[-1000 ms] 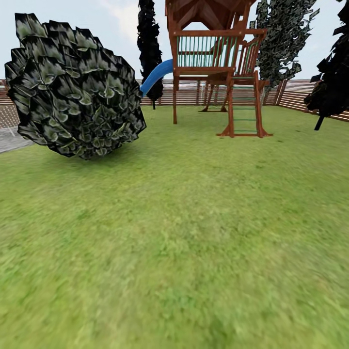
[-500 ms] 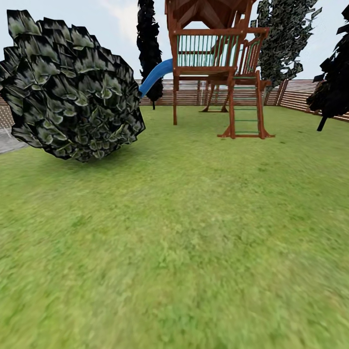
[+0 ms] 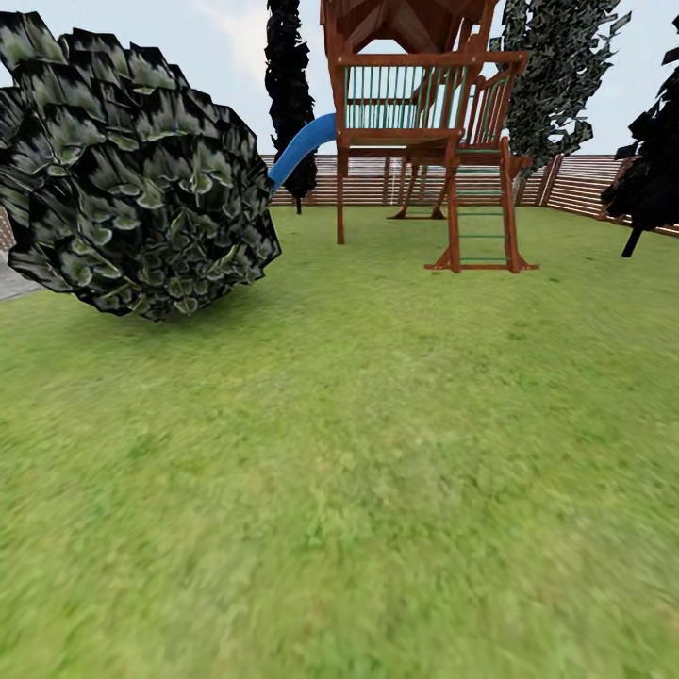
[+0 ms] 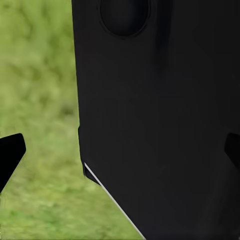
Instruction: Take the three Easter eggs out of the wicker basket on the lawn in the garden, then place them on the lawn next to a single tree (choose any tree) so that all three eggs are next to the same tree and none are left in the basket.
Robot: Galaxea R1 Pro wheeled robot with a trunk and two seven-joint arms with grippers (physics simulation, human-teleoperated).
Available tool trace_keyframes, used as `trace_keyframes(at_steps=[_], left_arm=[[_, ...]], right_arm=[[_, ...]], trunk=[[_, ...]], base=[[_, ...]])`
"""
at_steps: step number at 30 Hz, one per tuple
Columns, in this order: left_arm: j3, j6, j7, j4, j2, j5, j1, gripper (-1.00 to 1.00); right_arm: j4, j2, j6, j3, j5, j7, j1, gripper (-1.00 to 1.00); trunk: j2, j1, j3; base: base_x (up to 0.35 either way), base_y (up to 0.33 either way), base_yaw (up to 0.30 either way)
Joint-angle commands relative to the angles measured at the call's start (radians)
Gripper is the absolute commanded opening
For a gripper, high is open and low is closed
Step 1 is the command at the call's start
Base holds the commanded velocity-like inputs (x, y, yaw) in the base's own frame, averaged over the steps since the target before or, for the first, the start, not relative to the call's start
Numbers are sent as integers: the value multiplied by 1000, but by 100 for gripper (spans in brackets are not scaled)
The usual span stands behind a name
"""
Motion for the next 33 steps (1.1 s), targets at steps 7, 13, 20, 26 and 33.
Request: trace_keyframes(at_steps=[7, 13, 20, 26, 33], left_arm=[[0, -2, 1, -1, 0, 1, 0, 100], [0, -2, 1, 0, 0, 1, 0, 100], [0, -2, 1, -1, 0, 1, 0, 100], [0, -2, 1, -1, 0, 1, 0, 100], [0, -1, 1, 0, 0, 1, 0, 100]], right_arm=[[1, 0, -3, 2, 4, 0, 0, 100], [1, 0, -3, 2, 4, 0, 0, 100], [1, 0, -3, 2, 4, 0, 0, 100], [1, 0, -3, 2, 4, 0, 0, 100], [1, 0, -3, 2, 4, 0, 0, 100]], trunk=[[0, 0, -1], [0, 0, -1], [0, 0, -1], [0, 0, -1], [0, 0, -1]], base=[[293, 0, 0], [294, 0, 0], [293, 0, 0], [293, 0, 0], [291, 0, 0]])
